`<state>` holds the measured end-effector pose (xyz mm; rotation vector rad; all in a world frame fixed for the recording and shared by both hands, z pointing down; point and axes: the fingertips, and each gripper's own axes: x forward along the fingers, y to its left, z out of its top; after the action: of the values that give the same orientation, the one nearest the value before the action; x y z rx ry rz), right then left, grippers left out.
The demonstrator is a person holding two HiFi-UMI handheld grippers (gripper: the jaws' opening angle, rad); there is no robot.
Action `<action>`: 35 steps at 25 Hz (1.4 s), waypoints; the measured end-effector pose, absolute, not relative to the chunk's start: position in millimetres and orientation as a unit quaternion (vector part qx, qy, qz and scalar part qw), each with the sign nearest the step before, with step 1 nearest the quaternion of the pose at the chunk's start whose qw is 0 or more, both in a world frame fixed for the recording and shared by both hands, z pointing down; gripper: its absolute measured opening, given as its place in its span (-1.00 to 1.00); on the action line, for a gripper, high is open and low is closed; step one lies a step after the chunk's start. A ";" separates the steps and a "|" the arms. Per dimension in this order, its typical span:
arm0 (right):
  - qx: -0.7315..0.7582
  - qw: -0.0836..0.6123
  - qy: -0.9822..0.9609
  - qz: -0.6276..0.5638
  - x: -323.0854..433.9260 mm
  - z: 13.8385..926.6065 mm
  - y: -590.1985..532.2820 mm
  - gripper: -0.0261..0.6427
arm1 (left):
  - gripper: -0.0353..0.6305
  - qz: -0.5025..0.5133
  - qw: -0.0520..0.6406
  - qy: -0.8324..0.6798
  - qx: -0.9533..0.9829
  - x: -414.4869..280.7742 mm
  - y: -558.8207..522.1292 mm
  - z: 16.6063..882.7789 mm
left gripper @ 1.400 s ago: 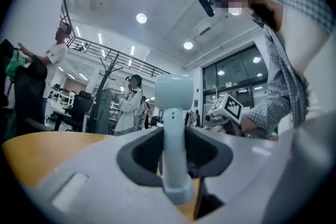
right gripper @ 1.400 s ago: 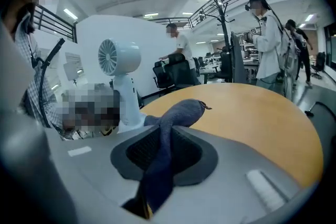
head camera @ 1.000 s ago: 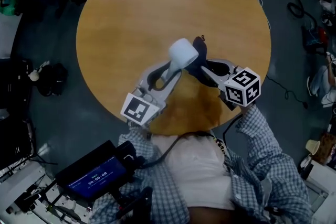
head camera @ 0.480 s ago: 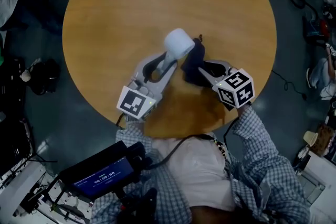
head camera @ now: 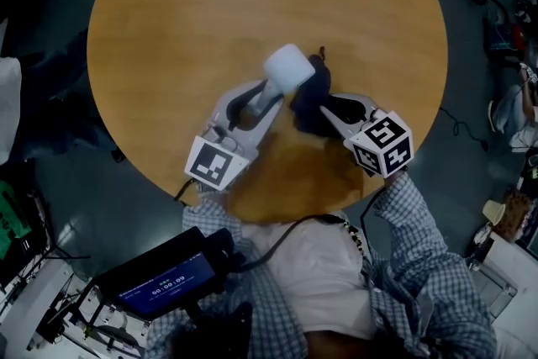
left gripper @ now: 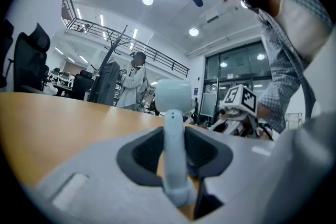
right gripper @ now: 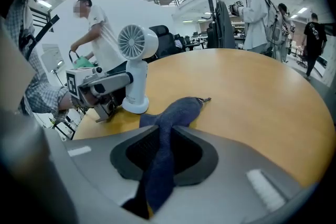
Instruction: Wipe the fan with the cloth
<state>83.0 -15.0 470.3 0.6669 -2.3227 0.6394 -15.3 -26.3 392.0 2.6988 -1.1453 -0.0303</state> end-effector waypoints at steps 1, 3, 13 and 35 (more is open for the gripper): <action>0.254 0.315 -0.881 0.244 84.0 470.1 -14.3 -0.70 | -0.51 -0.013 0.106 -0.388 0.916 -14.6 -24.7 391.3; 0.257 0.314 -0.880 0.248 86.3 469.9 -14.1 -0.70 | -0.51 -0.012 0.108 -0.382 0.918 -12.2 -21.1 391.3; 0.260 0.318 -0.878 0.247 89.3 473.9 -15.1 -0.70 | -0.50 0.014 0.114 -0.371 0.921 -9.4 -8.3 399.6; 0.349 0.311 -0.855 0.224 106.4 492.1 -57.7 -0.45 | -0.41 0.070 0.129 -0.369 0.918 -16.3 -14.6 456.5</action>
<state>106.4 -57.7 492.1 0.9215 -2.2582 0.5911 -16.3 -14.6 456.5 2.6674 -1.0725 0.2034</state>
